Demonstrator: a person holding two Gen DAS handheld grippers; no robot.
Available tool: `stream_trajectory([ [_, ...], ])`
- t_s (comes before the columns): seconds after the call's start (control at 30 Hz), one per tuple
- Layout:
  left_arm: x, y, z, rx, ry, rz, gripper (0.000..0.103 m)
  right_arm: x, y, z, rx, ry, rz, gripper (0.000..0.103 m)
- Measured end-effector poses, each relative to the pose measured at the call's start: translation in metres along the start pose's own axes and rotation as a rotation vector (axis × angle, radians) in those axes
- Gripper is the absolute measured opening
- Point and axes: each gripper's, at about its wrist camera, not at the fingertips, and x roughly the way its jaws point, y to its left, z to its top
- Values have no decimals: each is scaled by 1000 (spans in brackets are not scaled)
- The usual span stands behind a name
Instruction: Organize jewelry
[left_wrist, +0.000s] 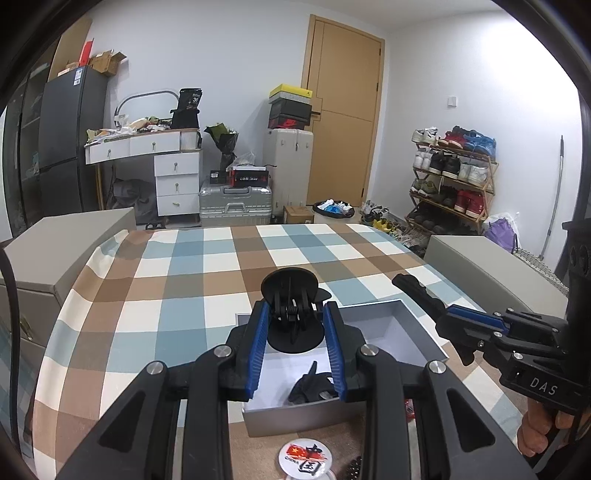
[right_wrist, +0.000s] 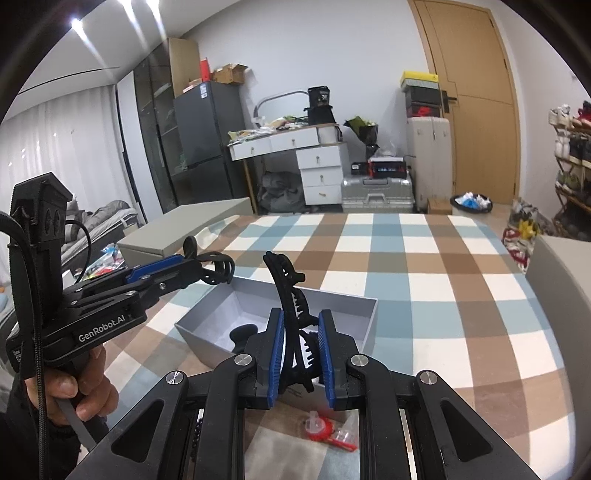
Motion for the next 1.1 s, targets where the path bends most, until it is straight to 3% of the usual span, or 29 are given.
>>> stream_trajectory([
  [0.5,27,-11,-7,49,77,28,24,33,-12,-2,74,85,45,17],
  [1.1,34,-19,-22,81,192,23,25,49,-20,-7,45,134,54,17],
])
